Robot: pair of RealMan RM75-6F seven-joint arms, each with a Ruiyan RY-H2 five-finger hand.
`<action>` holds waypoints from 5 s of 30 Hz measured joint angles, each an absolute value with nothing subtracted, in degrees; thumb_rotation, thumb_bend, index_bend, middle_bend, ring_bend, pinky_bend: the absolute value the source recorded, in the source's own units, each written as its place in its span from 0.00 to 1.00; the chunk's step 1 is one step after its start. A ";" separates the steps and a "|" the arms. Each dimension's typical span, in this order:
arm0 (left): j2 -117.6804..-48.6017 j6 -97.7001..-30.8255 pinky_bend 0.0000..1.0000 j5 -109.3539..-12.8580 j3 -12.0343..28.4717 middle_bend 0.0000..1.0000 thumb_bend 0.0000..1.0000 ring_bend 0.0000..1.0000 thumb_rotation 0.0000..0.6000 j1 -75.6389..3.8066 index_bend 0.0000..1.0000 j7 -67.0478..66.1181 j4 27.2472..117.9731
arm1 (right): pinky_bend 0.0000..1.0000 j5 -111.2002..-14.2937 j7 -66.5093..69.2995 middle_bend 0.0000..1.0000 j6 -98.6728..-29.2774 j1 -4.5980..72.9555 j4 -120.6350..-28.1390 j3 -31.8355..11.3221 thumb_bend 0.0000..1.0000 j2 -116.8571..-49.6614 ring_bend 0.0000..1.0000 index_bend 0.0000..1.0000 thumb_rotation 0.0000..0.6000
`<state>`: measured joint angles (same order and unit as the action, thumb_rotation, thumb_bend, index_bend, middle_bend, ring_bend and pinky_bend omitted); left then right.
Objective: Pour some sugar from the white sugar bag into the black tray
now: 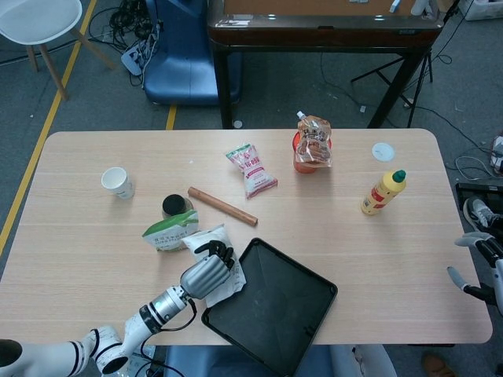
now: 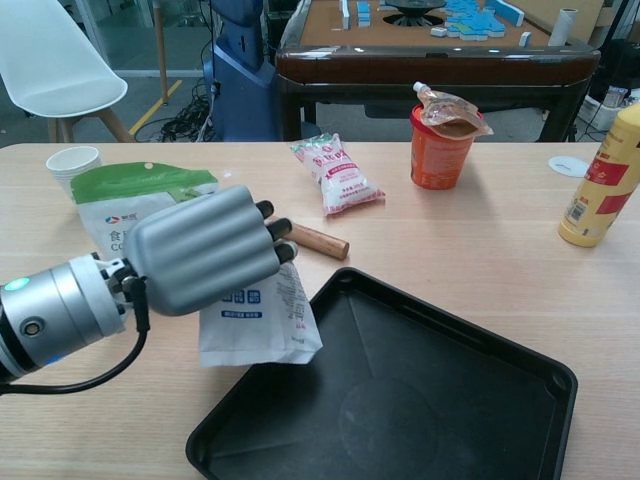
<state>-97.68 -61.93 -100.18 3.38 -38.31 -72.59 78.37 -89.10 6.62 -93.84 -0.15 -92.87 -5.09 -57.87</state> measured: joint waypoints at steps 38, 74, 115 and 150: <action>-99.51 -60.45 0.72 -94.88 3.94 0.66 0.23 0.63 1.00 -36.50 0.44 -77.88 83.87 | 0.24 -88.50 6.89 0.37 -93.94 -0.61 -92.70 -5.35 0.23 -57.85 0.22 0.40 1.00; -93.98 -59.47 0.72 -69.39 11.47 0.66 0.23 0.63 1.00 -33.63 0.43 -26.56 89.58 | 0.24 -87.99 6.74 0.37 -92.34 0.30 -92.24 -5.53 0.23 -58.58 0.22 0.40 1.00; -91.30 -50.06 0.51 -55.93 11.39 0.21 0.22 0.22 1.00 -37.07 0.00 -8.83 92.61 | 0.24 -87.62 6.78 0.37 -92.07 0.24 -91.93 -5.50 0.23 -58.84 0.22 0.40 1.00; -84.03 -48.04 0.47 -53.35 7.66 0.16 0.22 0.19 1.00 -39.36 0.00 -8.16 103.13 | 0.24 -87.42 7.61 0.37 -91.62 0.60 -90.93 -5.56 0.23 -59.45 0.21 0.40 1.00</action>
